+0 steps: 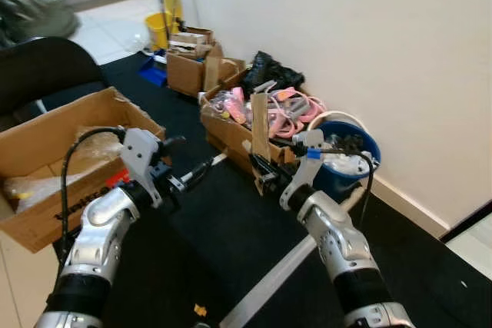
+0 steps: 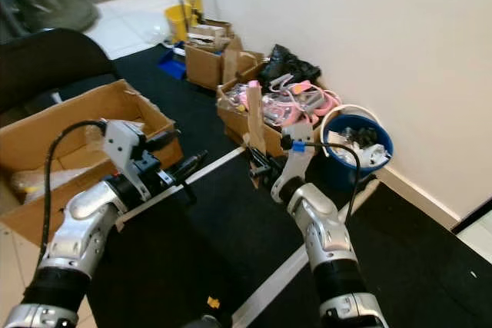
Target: Picking trash to rubbish bin
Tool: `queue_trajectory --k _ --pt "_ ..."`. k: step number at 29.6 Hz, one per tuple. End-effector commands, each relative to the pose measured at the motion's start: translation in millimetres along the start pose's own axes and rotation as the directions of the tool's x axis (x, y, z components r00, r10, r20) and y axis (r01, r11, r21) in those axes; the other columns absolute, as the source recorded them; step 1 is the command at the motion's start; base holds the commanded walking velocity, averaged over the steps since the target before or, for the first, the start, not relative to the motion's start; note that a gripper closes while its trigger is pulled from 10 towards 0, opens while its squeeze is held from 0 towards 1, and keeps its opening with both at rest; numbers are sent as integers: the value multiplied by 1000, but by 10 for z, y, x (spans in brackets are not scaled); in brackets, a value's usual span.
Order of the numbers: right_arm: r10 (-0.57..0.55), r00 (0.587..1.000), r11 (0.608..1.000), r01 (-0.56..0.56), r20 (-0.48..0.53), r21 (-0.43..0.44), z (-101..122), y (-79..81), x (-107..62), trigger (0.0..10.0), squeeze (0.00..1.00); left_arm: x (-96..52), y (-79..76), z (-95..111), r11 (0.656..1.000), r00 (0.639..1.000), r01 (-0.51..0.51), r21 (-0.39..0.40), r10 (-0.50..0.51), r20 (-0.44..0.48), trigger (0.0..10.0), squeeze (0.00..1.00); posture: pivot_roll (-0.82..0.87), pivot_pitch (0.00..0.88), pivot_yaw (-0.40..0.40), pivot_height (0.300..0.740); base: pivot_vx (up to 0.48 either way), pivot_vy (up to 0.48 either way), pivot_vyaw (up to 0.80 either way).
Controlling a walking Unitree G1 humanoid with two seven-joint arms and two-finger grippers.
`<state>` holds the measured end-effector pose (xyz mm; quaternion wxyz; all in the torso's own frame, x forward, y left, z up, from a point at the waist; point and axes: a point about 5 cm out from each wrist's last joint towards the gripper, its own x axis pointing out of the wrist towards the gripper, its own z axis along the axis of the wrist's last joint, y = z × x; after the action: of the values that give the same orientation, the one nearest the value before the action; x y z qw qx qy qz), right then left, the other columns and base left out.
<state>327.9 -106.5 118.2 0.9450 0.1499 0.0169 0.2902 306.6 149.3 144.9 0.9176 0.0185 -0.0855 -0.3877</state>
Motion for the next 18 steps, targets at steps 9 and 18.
queue_trajectory --k 9,18 --pt "-12 1000 999 12 11 30 -60 1 50 10000 0 278 -340 -68 994 995 94 -55 -93 20 10000 0 87 62 -14 740 0 0 724" --pt "-16 1000 999 16 4 33 -103 13 43 10000 0 245 -379 -86 995 998 52 -89 -51 20 10000 0 81 107 -11 740 0 0 635"
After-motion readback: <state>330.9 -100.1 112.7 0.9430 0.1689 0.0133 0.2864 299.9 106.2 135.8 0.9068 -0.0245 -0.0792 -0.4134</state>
